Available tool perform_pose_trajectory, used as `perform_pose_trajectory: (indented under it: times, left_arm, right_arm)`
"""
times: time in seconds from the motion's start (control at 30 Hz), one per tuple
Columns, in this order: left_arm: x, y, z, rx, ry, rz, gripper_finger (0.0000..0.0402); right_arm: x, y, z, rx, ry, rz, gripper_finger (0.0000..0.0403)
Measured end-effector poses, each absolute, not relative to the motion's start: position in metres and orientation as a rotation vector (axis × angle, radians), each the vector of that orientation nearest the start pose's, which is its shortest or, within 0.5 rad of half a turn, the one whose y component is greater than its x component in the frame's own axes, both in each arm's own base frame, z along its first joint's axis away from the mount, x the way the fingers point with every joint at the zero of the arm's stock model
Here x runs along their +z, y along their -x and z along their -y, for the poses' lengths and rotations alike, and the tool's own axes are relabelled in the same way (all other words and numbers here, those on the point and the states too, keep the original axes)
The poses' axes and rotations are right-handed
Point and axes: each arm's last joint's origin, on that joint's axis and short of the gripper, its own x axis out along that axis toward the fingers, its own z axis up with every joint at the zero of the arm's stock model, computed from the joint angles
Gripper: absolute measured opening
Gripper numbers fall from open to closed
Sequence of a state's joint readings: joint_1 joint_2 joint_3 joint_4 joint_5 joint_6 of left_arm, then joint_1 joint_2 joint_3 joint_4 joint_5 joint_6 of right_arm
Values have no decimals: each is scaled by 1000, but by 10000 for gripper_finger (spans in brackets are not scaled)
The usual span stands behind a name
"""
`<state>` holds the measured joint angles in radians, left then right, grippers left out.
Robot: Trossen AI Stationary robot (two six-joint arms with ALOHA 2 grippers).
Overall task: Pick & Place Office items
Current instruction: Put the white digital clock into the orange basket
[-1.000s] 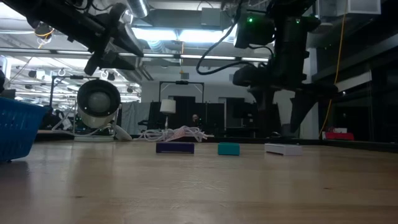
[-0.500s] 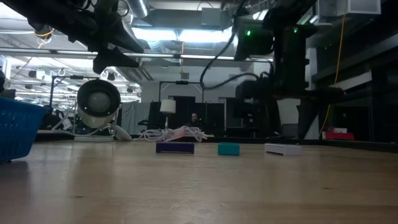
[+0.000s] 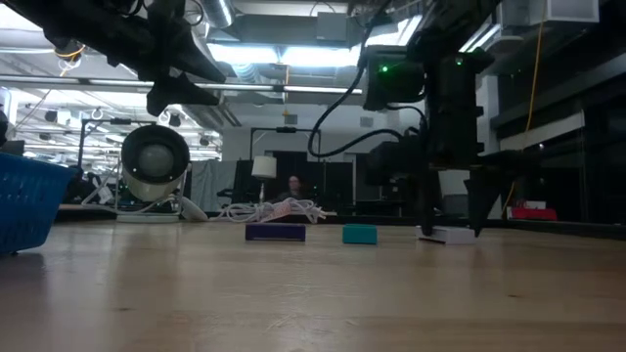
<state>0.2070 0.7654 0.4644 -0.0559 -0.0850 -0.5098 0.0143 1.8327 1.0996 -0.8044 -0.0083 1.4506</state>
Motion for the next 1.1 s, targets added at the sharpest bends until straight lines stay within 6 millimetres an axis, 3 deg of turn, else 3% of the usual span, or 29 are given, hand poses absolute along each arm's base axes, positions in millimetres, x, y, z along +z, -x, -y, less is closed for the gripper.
perform_pose_trajectory:
  times: [0.37, 0.7, 0.87, 1.0, 1.1]
  left_arm:
    - [237, -168, -38, 381, 521, -279, 209]
    - [236, -167, -38, 387, 520, -285, 210]
    - [236, -167, -38, 388, 520, -290, 210]
    - [235, -167, -38, 389, 513, -298, 210]
    - [235, -167, -38, 389, 513, -298, 210]
  right_arm:
    - [128, -317, -5, -1083, -1117, -1303, 267]
    - [128, -319, -2, -1062, -1145, -1292, 155]
    - [128, -320, -3, -1052, -1157, -1297, 154]
    - [138, -328, -3, -1020, -1172, -1280, 157]
    - [164, -347, -3, -915, -1200, -1148, 162]
